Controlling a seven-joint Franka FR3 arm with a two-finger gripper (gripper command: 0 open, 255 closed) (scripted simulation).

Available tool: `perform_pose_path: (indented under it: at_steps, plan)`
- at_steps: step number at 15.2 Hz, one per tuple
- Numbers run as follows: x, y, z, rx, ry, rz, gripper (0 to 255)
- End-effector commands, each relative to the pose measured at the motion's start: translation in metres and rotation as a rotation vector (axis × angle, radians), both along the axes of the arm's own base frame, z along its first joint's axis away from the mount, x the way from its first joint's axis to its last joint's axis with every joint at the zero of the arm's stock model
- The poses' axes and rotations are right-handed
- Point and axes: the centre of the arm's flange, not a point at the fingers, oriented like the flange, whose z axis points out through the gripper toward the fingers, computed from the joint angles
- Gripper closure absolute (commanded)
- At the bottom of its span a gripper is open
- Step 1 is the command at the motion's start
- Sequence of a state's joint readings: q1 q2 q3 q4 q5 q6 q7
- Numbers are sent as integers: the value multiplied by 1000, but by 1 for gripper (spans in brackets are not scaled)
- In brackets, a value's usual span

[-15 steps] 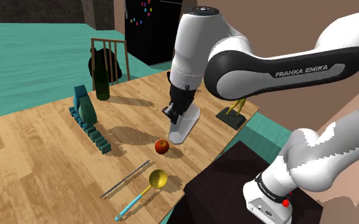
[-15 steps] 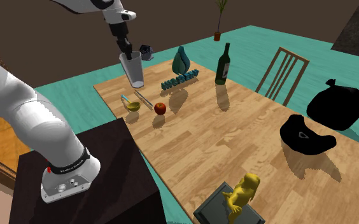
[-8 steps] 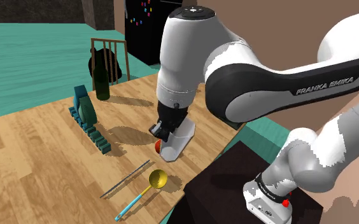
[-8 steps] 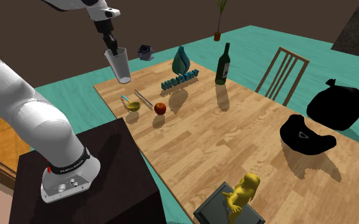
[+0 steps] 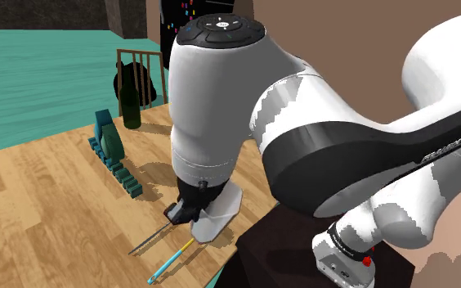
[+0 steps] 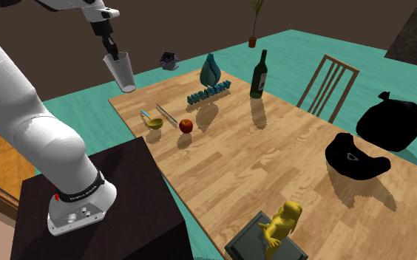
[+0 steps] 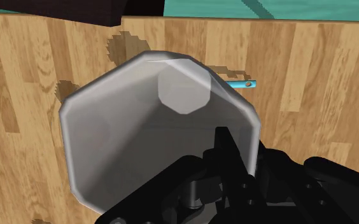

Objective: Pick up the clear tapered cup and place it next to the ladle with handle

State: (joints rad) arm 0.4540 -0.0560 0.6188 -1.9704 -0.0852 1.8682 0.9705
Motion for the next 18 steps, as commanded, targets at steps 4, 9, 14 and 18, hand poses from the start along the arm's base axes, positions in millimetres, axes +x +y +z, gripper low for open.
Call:
perform_pose_path:
  at_steps: [4, 9, 14, 18]
  plan:
    - [-34, 57, 1, 1, 0, -2, 255]
    - [-47, 79, -14, 1, 0, -2, 255]
    - [-47, 79, -41, 1, 0, -2, 255]
    - [-47, 79, -62, 1, 0, -2, 255]
